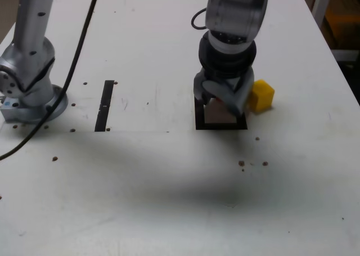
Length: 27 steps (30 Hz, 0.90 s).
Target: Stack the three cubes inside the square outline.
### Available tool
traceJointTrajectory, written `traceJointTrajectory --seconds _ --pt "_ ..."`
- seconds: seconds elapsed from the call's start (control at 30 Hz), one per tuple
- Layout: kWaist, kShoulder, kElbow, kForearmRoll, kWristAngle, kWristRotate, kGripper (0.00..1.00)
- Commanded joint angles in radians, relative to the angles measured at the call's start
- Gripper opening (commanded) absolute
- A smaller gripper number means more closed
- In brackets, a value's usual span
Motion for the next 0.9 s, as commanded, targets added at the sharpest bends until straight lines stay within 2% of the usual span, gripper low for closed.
traceJointTrajectory --seconds 0.0,0.1,0.17,0.43,0.57,0.8,0.87 --pt "0.008 0.011 -0.010 0.000 0.018 -0.001 0.35" --pt "0.022 0.016 -0.015 0.028 0.068 -0.014 0.35" --pt "0.026 0.013 -0.015 0.054 0.081 -0.024 0.35" --pt "0.025 0.001 -0.022 0.154 0.079 -0.089 0.35" --pt "-0.001 -0.018 -0.051 0.176 0.040 -0.099 0.35" --pt "-0.052 -0.023 -0.100 0.225 -0.089 -0.103 0.35" --pt "-0.054 -0.005 -0.103 0.226 -0.108 -0.128 0.35"
